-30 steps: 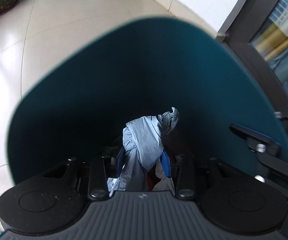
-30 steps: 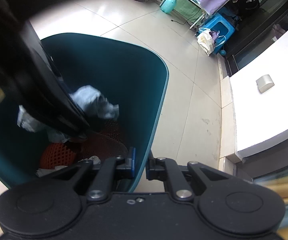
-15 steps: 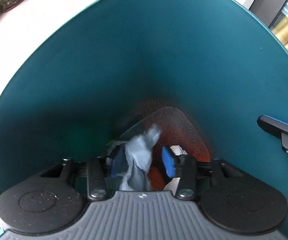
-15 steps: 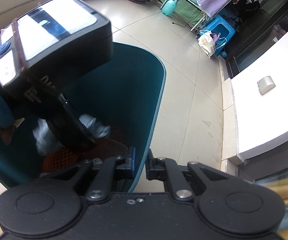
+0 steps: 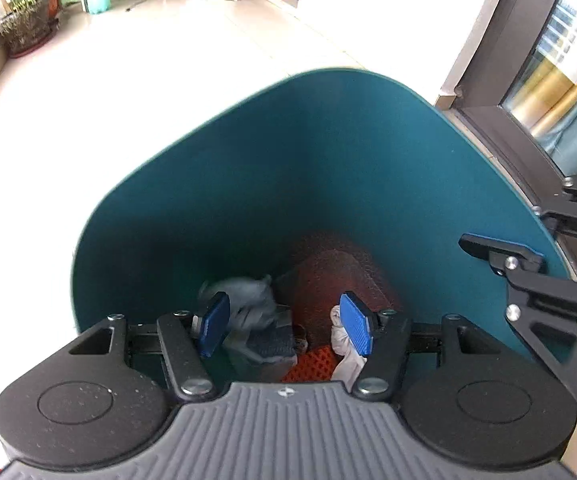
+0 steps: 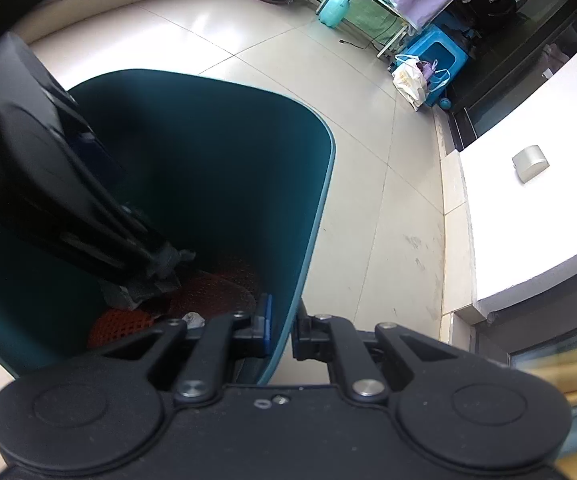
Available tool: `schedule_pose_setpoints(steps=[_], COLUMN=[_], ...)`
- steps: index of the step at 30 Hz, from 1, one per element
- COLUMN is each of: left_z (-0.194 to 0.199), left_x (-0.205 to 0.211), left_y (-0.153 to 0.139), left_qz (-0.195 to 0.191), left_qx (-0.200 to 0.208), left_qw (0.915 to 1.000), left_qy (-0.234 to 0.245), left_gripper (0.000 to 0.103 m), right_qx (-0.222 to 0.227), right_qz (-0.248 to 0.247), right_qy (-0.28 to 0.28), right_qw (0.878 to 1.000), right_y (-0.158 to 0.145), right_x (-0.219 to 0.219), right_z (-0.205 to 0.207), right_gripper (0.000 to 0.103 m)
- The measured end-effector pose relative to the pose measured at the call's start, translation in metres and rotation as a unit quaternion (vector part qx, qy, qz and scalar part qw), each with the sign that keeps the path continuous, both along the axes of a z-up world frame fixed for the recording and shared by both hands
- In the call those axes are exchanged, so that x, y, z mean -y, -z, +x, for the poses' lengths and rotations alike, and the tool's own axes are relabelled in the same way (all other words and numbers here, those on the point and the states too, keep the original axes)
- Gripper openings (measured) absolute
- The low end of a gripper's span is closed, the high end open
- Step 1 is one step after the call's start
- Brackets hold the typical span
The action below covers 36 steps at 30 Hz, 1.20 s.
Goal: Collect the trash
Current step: 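Open the left tool to drop the grey cloth in the bin, then move the open left tool back down to the purple-and-white snack package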
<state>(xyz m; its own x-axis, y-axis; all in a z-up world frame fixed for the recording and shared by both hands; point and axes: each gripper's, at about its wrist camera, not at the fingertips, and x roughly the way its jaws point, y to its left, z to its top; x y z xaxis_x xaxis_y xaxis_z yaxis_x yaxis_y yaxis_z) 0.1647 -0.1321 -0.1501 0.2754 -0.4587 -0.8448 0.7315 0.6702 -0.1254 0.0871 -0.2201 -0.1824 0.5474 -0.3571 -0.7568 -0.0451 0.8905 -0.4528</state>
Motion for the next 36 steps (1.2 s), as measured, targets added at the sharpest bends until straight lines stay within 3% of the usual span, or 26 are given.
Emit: schedule_pose_setpoints(steps=[9, 19, 22, 27, 36], left_z=[-0.008, 0.014, 0.02, 0.029, 0.048], left_x=[-0.026, -0.076, -0.094, -0.132, -0.19], left_y=[-0.03, -0.053, -0.053, -0.051, -0.018], left_qz=[-0.026, -0.029, -0.024, -0.01, 0.012], left_qx=[0.014, 0.052, 0.053, 0.057, 0.04], left_qw=[0.9996, 0.9979, 0.9975, 0.9962, 0.9931], left_qy=[-0.001, -0.025, -0.041, -0.065, -0.109], left_gripper=[0.06, 0.06, 0.061, 0.072, 0.073], right_qx=[-0.004, -0.007, -0.009, -0.012, -0.015], right_qz=[0.001, 0.005, 0.005, 0.009, 0.006], right_qy=[0.007, 0.01, 0.011, 0.016, 0.023], right_qw=[1.0, 1.0, 1.0, 1.0, 1.0], right_y=[0.002, 0.004, 0.005, 0.006, 0.01], right_x=[0.006, 0.01, 0.012, 0.015, 0.016], right_z=[0.007, 0.01, 0.011, 0.014, 0.017], right_gripper=[0.008, 0.008, 0.008, 0.008, 0.008])
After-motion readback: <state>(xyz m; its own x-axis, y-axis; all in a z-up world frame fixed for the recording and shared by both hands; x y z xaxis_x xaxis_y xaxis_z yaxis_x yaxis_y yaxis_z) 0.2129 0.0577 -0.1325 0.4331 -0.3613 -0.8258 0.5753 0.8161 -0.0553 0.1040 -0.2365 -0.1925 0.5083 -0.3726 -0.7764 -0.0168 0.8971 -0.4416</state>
